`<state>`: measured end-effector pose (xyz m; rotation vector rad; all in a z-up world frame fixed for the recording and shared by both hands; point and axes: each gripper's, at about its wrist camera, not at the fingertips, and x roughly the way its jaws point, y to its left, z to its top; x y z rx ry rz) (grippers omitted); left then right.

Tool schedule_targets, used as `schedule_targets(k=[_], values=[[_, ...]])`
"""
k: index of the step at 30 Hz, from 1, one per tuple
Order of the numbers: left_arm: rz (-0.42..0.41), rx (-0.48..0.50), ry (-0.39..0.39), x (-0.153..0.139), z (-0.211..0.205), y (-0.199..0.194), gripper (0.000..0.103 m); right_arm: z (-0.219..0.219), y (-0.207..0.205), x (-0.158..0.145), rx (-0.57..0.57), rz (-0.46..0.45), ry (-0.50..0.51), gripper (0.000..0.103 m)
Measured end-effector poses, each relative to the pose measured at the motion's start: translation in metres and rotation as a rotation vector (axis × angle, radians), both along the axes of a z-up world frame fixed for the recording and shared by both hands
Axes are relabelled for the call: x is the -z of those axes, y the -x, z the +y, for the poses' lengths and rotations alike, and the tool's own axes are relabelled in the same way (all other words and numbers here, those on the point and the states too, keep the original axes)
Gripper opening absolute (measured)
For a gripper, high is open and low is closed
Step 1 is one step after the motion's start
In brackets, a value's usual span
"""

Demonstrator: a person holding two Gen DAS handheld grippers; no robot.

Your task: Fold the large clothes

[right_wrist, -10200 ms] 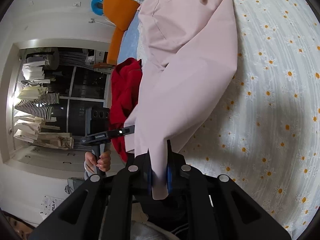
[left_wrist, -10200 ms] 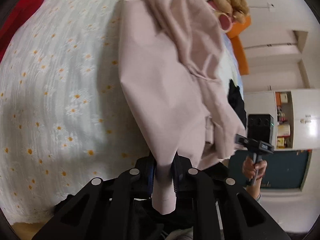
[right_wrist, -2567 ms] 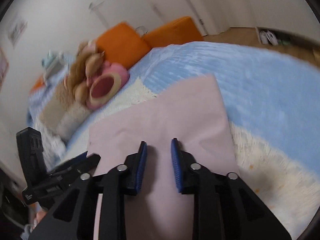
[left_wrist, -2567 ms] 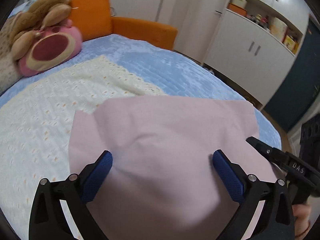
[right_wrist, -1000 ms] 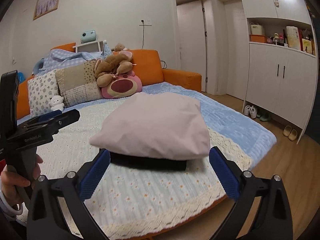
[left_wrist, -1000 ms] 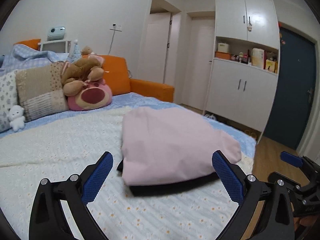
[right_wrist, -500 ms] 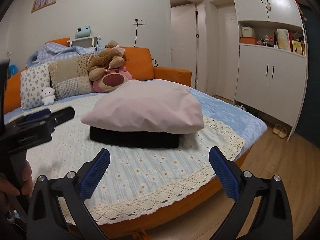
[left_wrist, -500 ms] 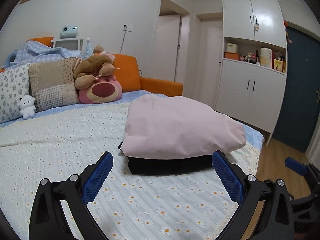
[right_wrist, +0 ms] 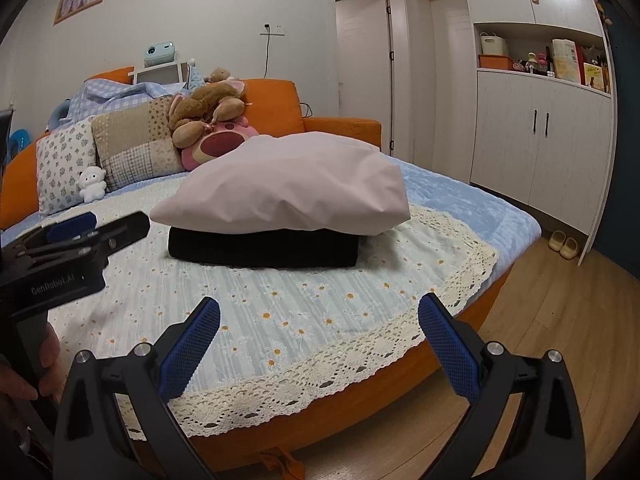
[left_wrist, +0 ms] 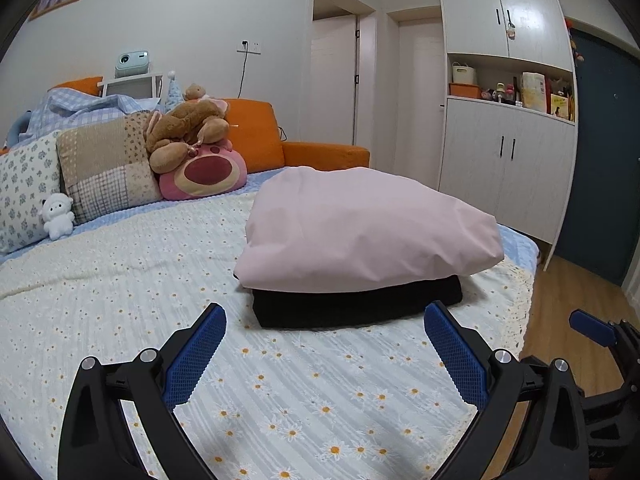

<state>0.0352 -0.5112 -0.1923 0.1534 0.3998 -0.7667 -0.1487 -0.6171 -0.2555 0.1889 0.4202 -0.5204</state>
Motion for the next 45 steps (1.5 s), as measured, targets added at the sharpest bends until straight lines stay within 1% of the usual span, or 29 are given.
schedule_targets(k=[5, 9, 16, 22, 25, 29, 35, 41, 45], values=[[-0.025, -0.009, -0.014, -0.001, -0.002, 0.003, 0.1, -0.002, -0.002, -0.001, -0.003, -0.007, 0.003, 0.098], [-0.003, 0.005, -0.006, -0.003, -0.001, 0.001, 0.1, -0.002, 0.0, -0.006, -0.004, -0.022, 0.005, 0.098], [-0.019, -0.003, -0.008, -0.005, -0.003, 0.007, 0.1, 0.001, 0.002, -0.011, -0.01, -0.036, 0.026, 0.098], [-0.001, 0.008, -0.016, -0.002, -0.004, 0.008, 0.1, 0.001, 0.001, -0.008, -0.013, -0.046, 0.053, 0.098], [0.001, 0.011, -0.022, 0.001, -0.003, 0.01, 0.1, -0.002, 0.001, -0.006, -0.01, -0.051, 0.046, 0.098], [-0.015, -0.001, -0.03, 0.006, -0.002, 0.014, 0.1, -0.004, 0.001, -0.004, -0.006, -0.058, 0.04, 0.098], [-0.031, 0.002, -0.041, 0.006, 0.0, 0.014, 0.1, -0.006, 0.001, -0.003, -0.005, -0.061, 0.039, 0.098], [-0.016, 0.0, -0.017, 0.004, 0.003, 0.013, 0.1, -0.007, 0.0, -0.004, -0.01, -0.071, 0.034, 0.098], [-0.025, 0.011, -0.035, 0.008, 0.002, 0.017, 0.1, -0.006, -0.002, -0.003, -0.016, -0.063, 0.048, 0.098]])
